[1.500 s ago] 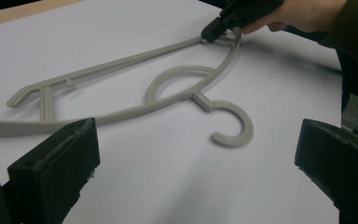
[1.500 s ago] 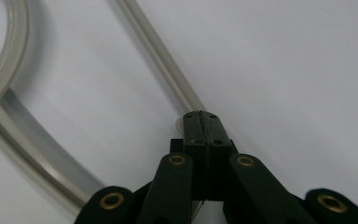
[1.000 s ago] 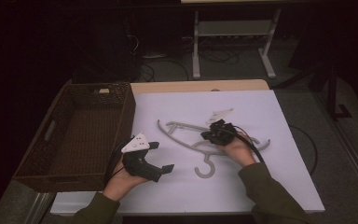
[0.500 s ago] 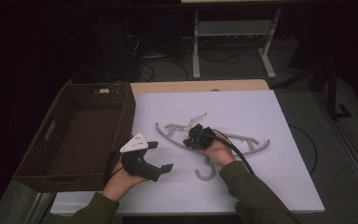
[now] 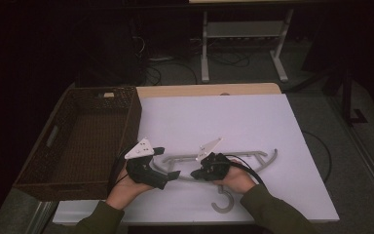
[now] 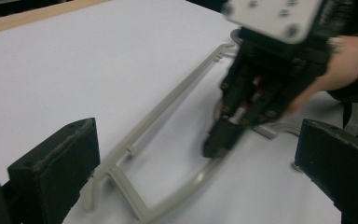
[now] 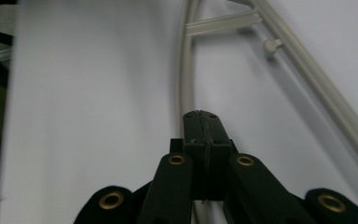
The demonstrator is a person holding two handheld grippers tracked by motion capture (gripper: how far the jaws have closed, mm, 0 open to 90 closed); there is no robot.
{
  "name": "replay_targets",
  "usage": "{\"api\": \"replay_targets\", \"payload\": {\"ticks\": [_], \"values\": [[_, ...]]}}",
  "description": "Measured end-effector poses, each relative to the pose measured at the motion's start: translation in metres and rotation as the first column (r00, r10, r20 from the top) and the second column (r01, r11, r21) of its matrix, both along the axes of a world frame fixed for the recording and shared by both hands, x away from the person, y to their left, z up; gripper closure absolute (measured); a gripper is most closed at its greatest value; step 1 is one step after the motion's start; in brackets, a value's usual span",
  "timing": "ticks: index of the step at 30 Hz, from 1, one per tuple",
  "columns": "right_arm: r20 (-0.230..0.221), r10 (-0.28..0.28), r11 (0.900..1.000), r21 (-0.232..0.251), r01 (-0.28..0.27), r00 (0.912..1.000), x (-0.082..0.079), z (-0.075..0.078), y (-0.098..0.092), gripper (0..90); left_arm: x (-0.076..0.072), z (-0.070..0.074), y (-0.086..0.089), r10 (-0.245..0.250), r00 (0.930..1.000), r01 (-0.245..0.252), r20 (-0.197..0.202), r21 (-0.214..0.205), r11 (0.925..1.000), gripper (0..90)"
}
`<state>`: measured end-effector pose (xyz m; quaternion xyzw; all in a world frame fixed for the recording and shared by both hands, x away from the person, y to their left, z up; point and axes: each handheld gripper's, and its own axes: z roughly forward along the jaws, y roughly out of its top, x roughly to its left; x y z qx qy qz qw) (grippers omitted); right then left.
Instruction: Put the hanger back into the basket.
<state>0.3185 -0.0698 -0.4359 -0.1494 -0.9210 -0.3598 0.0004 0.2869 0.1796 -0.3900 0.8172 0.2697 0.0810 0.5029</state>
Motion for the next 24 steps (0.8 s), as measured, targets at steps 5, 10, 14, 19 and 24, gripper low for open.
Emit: {"api": "replay_targets", "payload": {"ticks": [5, 10, 14, 19, 24], "values": [[-0.008, 0.037, 0.9992, -0.016, -0.037, 0.9993, -0.019, 0.001, -0.005, 89.5, 0.0, -0.001, -0.001, 0.0, 1.0, 0.0, -0.002, -0.003, 1.0, 0.0], [0.014, 0.022, 0.9997, 0.011, -0.022, 0.9997, -0.019, 0.004, -0.007, 89.5, 0.0, -0.001, -0.002, -0.006, 1.0, 0.006, -0.001, -0.001, 1.0, 0.0], [0.046, -0.053, 0.9968, 0.062, 0.05, 0.9976, -0.02, 0.016, -0.024, 84.1, 0.001, -0.001, -0.002, -0.012, 0.9999, 0.012, -0.003, 0.002, 0.9999, 0.0], [0.039, -0.181, 0.9742, 0.144, 0.174, 0.9827, -0.033, 0.03, -0.054, 60.4, 0.002, -0.004, -0.005, -0.039, 0.9992, 0.039, -0.007, 0.02, 0.999, 0.0], [0.093, -0.342, 0.9265, 0.199, 0.319, 0.9351, -0.046, 0.036, -0.094, 31.7, 0.005, -0.008, -0.011, -0.073, 0.9972, 0.074, -0.016, 0.052, 0.9959, 0.0]]}}
